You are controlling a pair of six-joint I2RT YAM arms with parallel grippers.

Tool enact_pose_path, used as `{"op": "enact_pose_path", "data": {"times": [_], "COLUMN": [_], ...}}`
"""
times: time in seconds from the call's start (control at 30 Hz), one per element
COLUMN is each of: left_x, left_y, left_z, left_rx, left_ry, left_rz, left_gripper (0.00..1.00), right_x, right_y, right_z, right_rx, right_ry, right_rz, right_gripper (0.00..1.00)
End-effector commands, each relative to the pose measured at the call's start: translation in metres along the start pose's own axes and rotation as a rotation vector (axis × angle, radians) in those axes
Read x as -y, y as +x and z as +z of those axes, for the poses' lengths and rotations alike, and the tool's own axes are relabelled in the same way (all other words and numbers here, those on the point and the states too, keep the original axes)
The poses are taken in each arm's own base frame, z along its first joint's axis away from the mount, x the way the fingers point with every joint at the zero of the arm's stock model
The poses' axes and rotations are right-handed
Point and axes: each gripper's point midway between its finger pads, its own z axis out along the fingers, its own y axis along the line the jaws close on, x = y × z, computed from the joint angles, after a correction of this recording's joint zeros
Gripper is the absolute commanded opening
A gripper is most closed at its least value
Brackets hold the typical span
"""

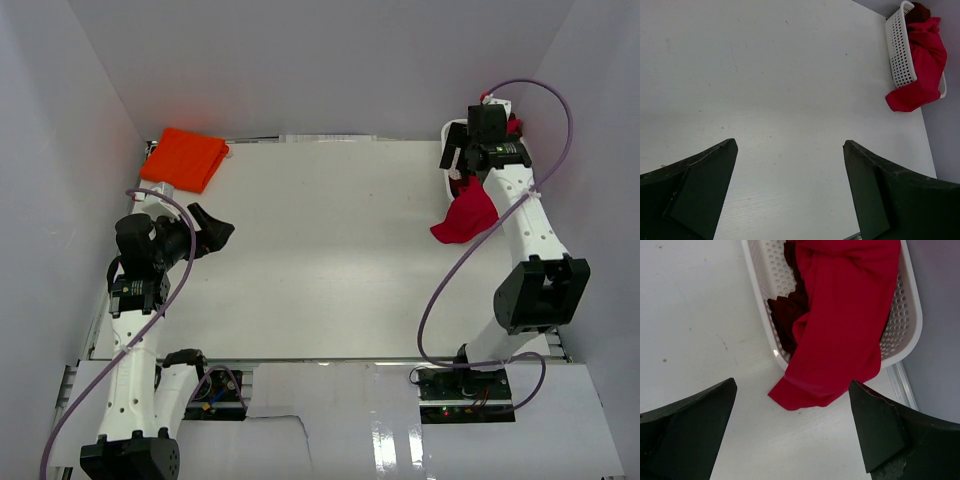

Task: Fold and stack the t-shirts
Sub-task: Grab crumpled tshirt from bin with the right arm

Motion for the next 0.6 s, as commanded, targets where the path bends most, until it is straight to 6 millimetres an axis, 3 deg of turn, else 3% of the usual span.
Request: {"op": "enact_pose_path", "data": {"times": [0.0, 0.07, 0.27, 0.33, 0.4, 0.57], "left_x": [0.005, 0.006, 0.006, 0.006, 0.007, 0.009], "left_y": [0.001, 0.002, 0.003, 0.004, 0.004, 0.005], "left_z": [0.000, 0.001, 0.003, 0.003, 0.003, 0.002], "left_rx": [0.001, -0.001, -0.013, -0.014, -0.014, -0.018], "left_ry": [0.032, 0.037, 0.044, 0.045, 0.048, 0.056], "left_rz": [0.021, 0.021, 0.017, 0.019, 0.023, 0.028], "left_gripper": [0.98, 0.98, 0.98, 0.98, 0.98, 0.98], "right_x": [0.016, 0.015, 0.018, 0.019, 0.020, 0.024], "right_y": [-0.012, -0.012, -0.009, -0.022, -0.020, -0.036], "right_z": [0.025, 0.047, 0.097, 0.105, 0.119, 0.150], "right_rx": [-0.001, -0.025, -0.047, -0.008, -0.006, 0.083], "right_ry": [0.092, 0.110, 0.224, 0.235, 0.252, 0.286], "right_rz": [0.026, 0.051, 0.081, 0.106, 0.117, 0.166], "right_gripper": [1.00, 0.95, 0.96, 0.96, 0.96, 0.96]}}
